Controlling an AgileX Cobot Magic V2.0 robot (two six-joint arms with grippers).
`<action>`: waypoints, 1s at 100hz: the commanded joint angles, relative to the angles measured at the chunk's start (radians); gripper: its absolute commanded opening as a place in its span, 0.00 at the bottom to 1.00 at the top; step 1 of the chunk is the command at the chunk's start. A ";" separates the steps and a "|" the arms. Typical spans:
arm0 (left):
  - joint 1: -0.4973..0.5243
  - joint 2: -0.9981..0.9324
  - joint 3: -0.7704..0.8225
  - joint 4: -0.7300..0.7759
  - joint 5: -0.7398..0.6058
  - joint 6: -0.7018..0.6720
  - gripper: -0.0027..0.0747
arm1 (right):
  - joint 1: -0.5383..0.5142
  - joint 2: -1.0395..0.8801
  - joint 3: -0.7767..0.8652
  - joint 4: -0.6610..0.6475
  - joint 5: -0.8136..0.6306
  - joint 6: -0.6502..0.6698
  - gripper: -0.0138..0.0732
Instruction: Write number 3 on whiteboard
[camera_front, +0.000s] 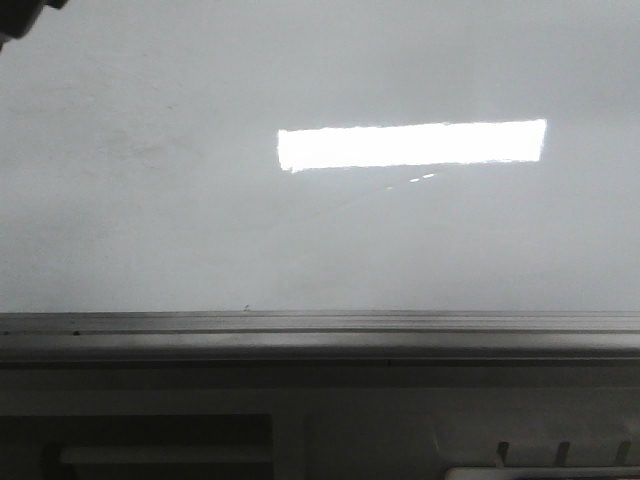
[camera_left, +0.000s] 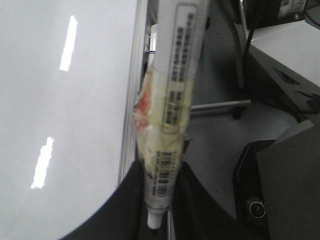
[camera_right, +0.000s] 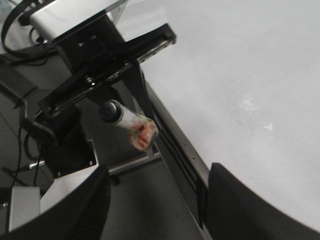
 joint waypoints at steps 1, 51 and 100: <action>-0.027 -0.012 -0.033 -0.030 -0.032 0.019 0.01 | 0.070 0.065 -0.060 -0.020 -0.030 -0.026 0.60; -0.030 -0.012 -0.033 -0.034 -0.008 0.019 0.01 | 0.368 0.293 -0.142 -0.032 -0.234 -0.026 0.60; -0.030 -0.012 -0.033 -0.049 -0.001 0.019 0.01 | 0.384 0.337 -0.142 -0.017 -0.253 -0.026 0.14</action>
